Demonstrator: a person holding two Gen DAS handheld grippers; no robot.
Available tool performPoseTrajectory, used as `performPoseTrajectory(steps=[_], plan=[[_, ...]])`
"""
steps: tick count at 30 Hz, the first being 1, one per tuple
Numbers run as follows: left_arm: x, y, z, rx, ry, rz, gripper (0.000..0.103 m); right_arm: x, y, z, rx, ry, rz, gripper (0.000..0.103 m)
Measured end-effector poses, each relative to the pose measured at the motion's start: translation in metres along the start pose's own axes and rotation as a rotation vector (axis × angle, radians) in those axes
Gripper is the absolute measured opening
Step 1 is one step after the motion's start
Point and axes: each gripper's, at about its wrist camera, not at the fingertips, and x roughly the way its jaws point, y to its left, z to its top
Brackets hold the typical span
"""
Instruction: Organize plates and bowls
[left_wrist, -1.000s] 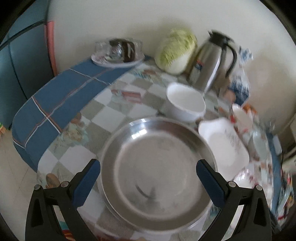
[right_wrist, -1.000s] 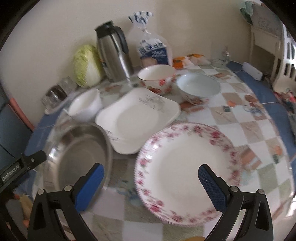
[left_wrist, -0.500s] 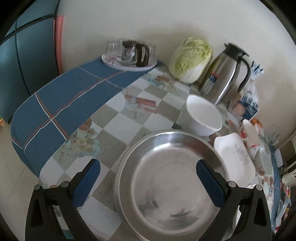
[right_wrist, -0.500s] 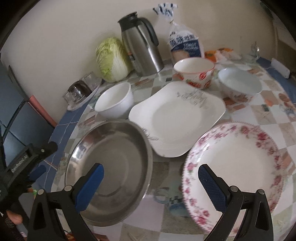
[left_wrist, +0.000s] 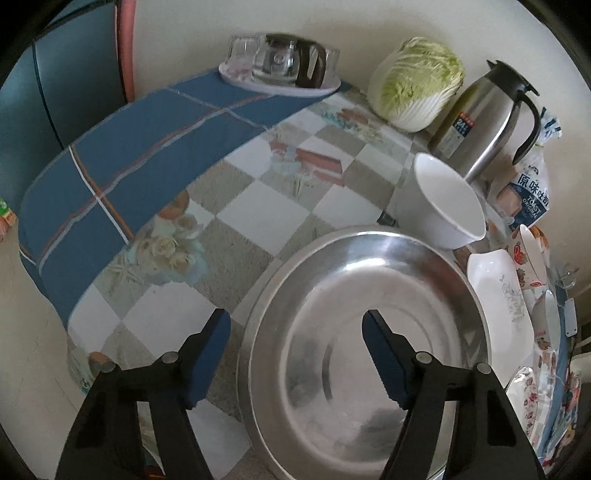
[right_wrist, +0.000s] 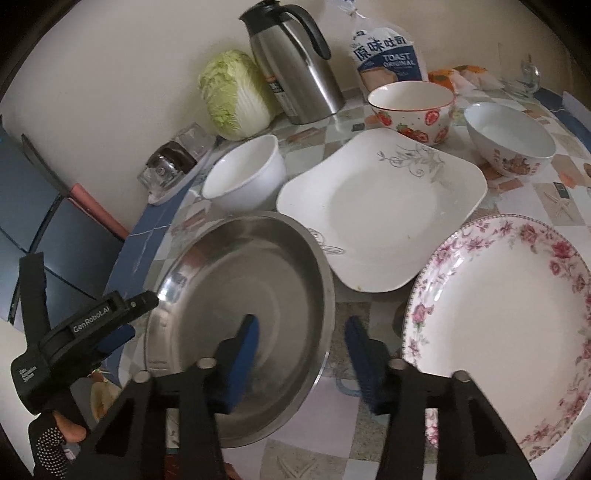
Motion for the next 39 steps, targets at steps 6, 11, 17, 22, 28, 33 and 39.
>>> performPoseTrajectory(steps=[6, 11, 17, 22, 28, 33, 39], plan=[[0.014, 0.002, 0.001, -0.018, 0.038, 0.016, 0.058, 0.007, -0.002, 0.003, 0.002, 0.022, 0.005, 0.026], [0.023, 0.004, 0.004, -0.035, 0.054, 0.020, 0.054, 0.012, -0.005, 0.007, 0.010, 0.024, 0.001, 0.020], [0.036, 0.008, 0.006, -0.053, 0.079, 0.039, 0.046, 0.016, -0.008, 0.011, 0.020, 0.020, -0.003, 0.017], [0.037, 0.012, 0.008, -0.059, 0.074, 0.066, 0.041, 0.018, -0.012, 0.013, 0.055, 0.028, 0.010, 0.017], [0.037, 0.019, 0.009, -0.086, 0.073, 0.065, 0.040, 0.017, -0.009, 0.014, 0.056, 0.036, 0.053, 0.017], [0.036, 0.020, 0.008, -0.096, 0.073, 0.069, 0.040, 0.014, -0.010, 0.014, 0.067, 0.031, 0.052, 0.018], [0.036, 0.019, 0.008, -0.094, 0.075, 0.070, 0.040, 0.012, -0.012, 0.016, 0.072, 0.025, 0.034, 0.020]])
